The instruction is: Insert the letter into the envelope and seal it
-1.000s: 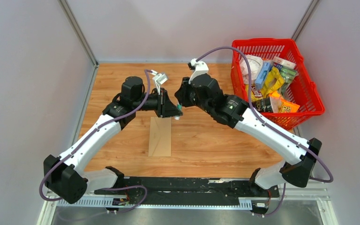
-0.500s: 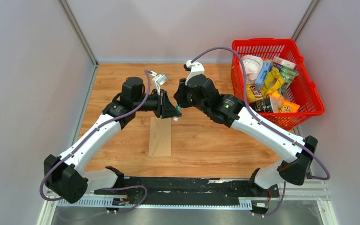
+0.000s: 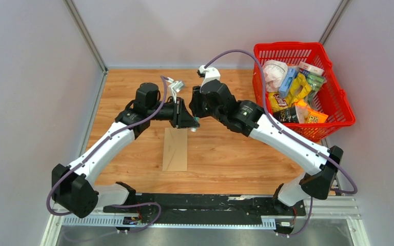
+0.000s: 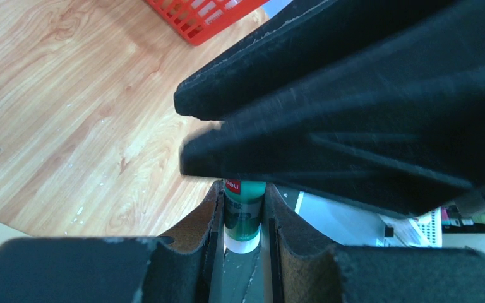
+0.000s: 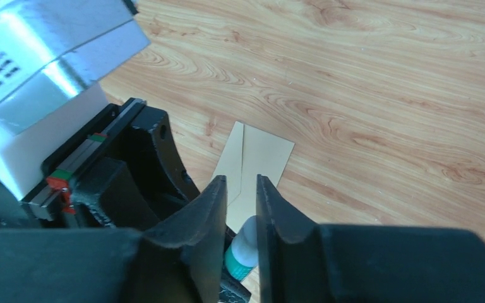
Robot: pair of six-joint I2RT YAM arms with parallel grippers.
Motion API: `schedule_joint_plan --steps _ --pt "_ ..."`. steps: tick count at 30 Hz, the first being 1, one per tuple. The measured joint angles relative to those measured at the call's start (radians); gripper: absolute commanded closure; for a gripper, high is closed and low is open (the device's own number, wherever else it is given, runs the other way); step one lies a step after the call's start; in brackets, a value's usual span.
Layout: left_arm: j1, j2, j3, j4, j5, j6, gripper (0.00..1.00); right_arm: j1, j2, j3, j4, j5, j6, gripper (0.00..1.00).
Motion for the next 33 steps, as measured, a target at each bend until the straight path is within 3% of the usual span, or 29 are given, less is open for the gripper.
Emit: schedule_joint_plan --steps 4,7,13,17,23,33 --pt "0.000 0.038 0.002 0.016 0.026 -0.006 1.00 -0.004 0.022 0.028 -0.038 0.004 -0.005 0.47" --pt "-0.008 0.079 0.002 0.054 0.010 -0.008 1.00 -0.057 0.039 0.058 -0.095 -0.018 0.004 0.40" --pt "-0.070 0.222 0.008 0.049 -0.088 -0.006 1.00 -0.221 0.032 0.100 -0.119 -0.020 0.008 0.37" --pt "-0.098 0.422 0.096 -0.060 -0.246 -0.007 0.97 -0.299 -0.058 0.050 -0.100 0.005 0.012 0.36" --pt "-0.170 0.672 0.266 -0.216 -0.547 0.021 0.92 -0.300 -0.229 -0.090 -0.093 0.006 0.015 0.36" --pt "-0.323 0.808 0.414 -0.356 -0.869 0.075 0.76 -0.302 -0.272 -0.199 -0.099 -0.009 0.015 0.35"
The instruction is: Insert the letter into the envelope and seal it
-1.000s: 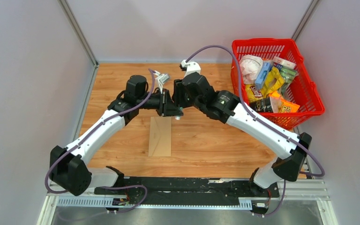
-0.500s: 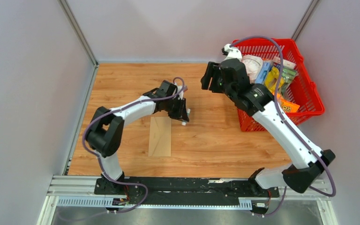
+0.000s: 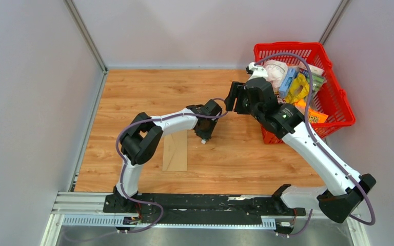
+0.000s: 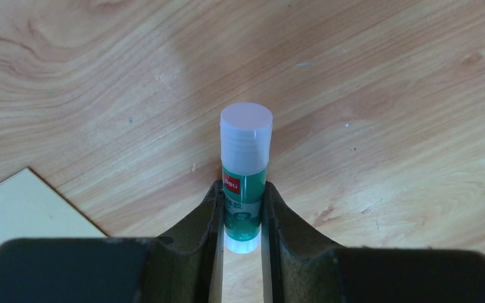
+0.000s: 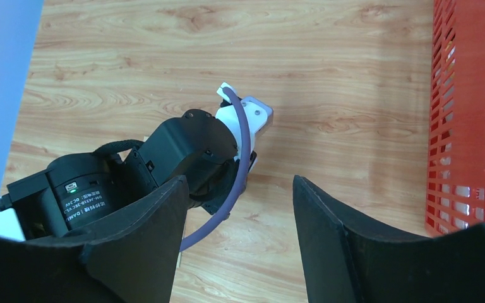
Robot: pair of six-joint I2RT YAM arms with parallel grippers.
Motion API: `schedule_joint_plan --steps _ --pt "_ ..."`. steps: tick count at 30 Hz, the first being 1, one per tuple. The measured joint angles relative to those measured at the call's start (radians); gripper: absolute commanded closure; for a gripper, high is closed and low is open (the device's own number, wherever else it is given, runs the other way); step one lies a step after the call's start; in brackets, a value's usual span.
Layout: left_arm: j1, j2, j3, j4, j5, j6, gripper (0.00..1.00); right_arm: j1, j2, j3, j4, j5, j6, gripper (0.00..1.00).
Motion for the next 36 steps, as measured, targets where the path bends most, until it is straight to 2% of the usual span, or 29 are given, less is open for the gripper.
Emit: schedule_joint_plan --steps 3,6,10,26,36 --pt "-0.014 0.002 0.001 -0.006 -0.042 0.006 0.71 0.000 -0.002 -0.011 -0.008 -0.004 0.000 0.35" --pt "-0.016 0.002 0.001 -0.013 -0.066 0.011 0.60 0.000 -0.010 -0.013 -0.013 -0.007 0.001 0.35" --pt "-0.016 0.002 0.001 -0.017 -0.082 0.016 0.53 0.000 -0.018 -0.013 -0.013 -0.011 0.001 0.35" --pt "-0.016 0.002 0.004 -0.022 -0.086 0.034 0.48 0.000 -0.019 -0.013 -0.013 -0.017 0.000 0.34" --pt "-0.008 -0.022 0.113 -0.078 -0.042 0.100 0.44 -0.002 0.013 0.078 -0.040 -0.010 -0.010 0.21"
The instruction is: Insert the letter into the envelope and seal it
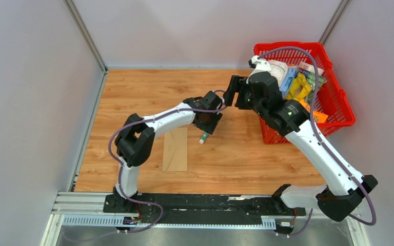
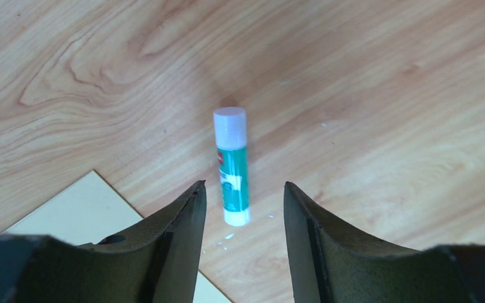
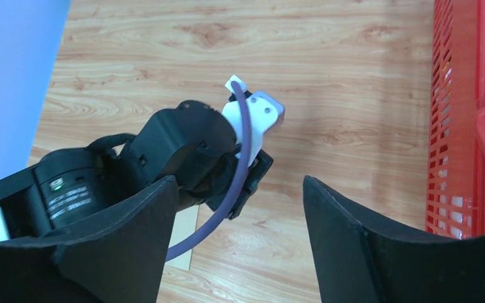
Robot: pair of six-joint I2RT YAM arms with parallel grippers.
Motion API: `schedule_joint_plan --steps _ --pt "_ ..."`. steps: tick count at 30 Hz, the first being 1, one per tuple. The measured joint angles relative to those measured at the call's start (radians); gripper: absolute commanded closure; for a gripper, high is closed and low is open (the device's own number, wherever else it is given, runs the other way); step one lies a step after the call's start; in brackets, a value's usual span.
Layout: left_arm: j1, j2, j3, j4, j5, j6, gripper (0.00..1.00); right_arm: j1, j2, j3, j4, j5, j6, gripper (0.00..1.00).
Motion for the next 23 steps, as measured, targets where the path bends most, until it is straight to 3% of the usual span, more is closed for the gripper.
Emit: schedule_joint_plan --steps 2,4,9,15,23 --pt "0.001 -0.047 -0.022 -0.002 0.020 0.000 0.44 -0.005 0.005 0.027 -0.006 0.000 -0.005 0.18" --pt "0.008 -0.129 -0.068 -0.006 0.031 -0.005 0.27 -0.011 0.009 0.046 -0.011 0.000 -0.009 0.14" --pt "0.076 -0.406 -0.163 -0.035 0.046 -0.039 0.26 -0.026 0.010 0.055 -0.019 -0.001 -0.010 0.07" --pt "0.143 -0.678 -0.228 -0.073 -0.098 -0.056 0.26 -0.026 -0.014 -0.006 0.023 -0.006 0.002 0.01" --pt "0.169 -0.798 -0.315 -0.130 -0.169 -0.071 0.25 -0.028 -0.040 -0.102 0.060 -0.007 0.021 0.00"
